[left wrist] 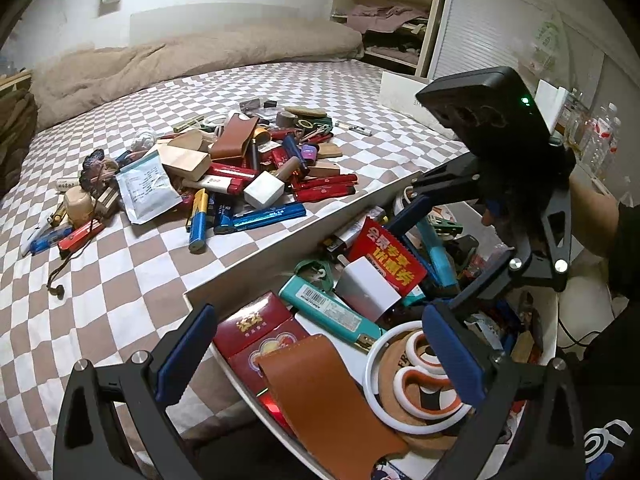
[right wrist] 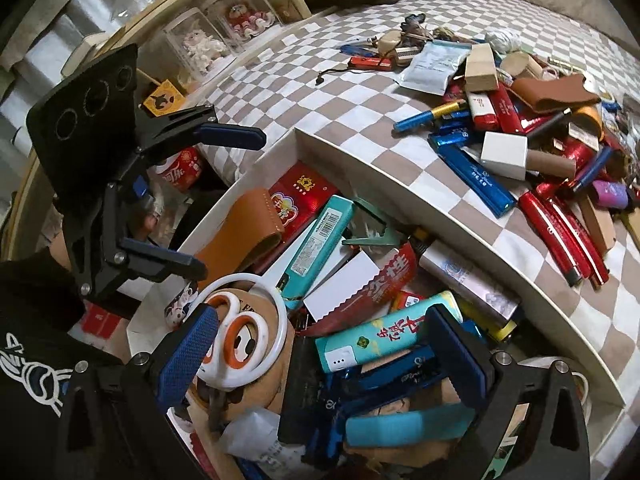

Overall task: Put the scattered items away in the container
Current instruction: 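Lower the light-blue lighter into the white box with the right tool, then open the right tool to release the light-blue lighter in the box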

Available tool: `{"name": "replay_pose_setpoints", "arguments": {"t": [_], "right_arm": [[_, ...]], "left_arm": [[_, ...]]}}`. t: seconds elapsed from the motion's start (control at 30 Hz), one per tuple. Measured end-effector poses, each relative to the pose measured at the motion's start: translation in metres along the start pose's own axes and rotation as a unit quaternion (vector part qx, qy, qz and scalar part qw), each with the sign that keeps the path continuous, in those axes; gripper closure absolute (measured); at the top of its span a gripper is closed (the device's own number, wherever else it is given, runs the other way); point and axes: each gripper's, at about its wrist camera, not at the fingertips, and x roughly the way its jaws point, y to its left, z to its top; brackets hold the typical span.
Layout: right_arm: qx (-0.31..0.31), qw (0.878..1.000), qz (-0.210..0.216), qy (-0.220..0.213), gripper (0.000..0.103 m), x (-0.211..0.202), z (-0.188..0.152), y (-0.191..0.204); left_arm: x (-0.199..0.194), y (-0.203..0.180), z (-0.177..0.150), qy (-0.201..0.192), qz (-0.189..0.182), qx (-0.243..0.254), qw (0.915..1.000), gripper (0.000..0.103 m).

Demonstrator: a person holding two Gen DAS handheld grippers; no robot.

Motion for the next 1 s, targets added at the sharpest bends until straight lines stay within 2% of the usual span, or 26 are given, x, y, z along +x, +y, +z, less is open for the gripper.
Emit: {"name": "replay_pose_setpoints", "arguments": {"t": [0.07, 0.23, 0.5, 0.8, 1.0], "right_arm": [[0.005, 1.000, 0.007, 0.002, 0.001, -0.001, -0.002, -0.002], [0.017, 1.000, -0.009, 0.010, 0.001, -0.002, -0.013, -0.010], [0.059, 0.995, -0.055, -0.057, 0.000, -0.031, -0.022, -0.016], [0.088, 0.978, -0.150, -0.119, 0.000, -0.059, -0.036, -0.013], [0.103, 0.965, -0.185, -0.152, 0.000, -0.071, -0.045, -0.010]], "left_arm": [[-0.001, 0.001, 0.000, -0.001, 0.000, -0.002, 1.0000, 0.000], [0.001, -0.001, 0.001, -0.002, -0.007, -0.007, 0.9999, 0.000], [-0.001, -0.012, 0.005, -0.009, -0.004, 0.001, 1.0000, 0.000], [-0.007, -0.019, 0.015, -0.026, 0.044, -0.028, 0.9983, 0.000], [-0.009, -0.026, 0.016, -0.032, 0.077, -0.036, 0.9958, 0.000]]}}
